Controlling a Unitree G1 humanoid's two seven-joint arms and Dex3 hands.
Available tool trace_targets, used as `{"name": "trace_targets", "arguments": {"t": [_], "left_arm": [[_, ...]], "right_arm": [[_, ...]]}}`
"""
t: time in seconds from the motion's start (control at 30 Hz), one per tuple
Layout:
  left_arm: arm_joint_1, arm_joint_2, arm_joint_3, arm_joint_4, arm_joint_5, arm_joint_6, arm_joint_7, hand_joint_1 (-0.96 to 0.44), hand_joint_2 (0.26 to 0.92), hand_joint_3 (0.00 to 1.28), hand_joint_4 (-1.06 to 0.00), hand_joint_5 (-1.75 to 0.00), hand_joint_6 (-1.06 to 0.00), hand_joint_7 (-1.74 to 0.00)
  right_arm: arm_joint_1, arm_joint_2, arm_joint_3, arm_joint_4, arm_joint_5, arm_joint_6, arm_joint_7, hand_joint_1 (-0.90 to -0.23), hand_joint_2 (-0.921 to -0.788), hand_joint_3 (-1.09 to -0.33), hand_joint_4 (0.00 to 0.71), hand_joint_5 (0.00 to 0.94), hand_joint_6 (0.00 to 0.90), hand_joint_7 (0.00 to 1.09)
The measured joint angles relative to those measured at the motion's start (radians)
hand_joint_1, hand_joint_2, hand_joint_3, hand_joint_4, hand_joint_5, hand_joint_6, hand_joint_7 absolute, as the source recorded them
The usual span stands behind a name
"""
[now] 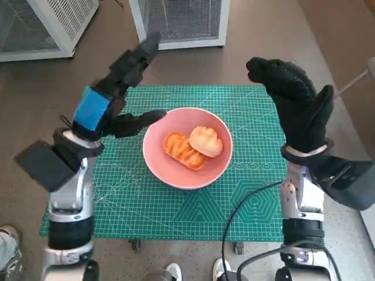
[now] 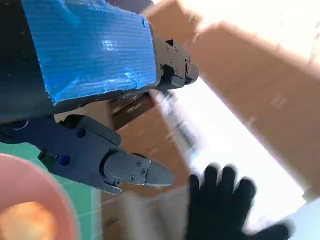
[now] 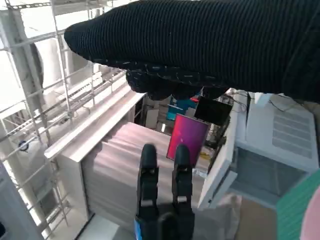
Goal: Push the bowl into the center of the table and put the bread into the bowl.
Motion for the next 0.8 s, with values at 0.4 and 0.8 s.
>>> {"name": "trace_targets", "arguments": {"t": [0.4, 0.8], "left_arm": [[0.028, -0.056, -0.002, -0.002, -0.037, -0.096, 0.065, -0.67, 0.921, 0.38, -0.26, -0.04, -0.27, -0.05], [0.03, -0.055, -0.023, -0.009, -0.049, -0.091, 0.07, -0.66, 0.921, 0.35, -0.26, -0.03, -0.27, -0.05]], "right_arm": [[-0.046, -0.004, 0.0, -0.007, -0.021, 0.009, -0.013, -0.679, -0.921, -0.78, 0.223, 0.007, 0.108, 0.38], [-0.065, -0.006, -0.001, 0.02, -0.029, 0.001, -0.014, -0.67, -0.921, -0.785, 0.226, 0.006, 0.125, 0.38]]}}
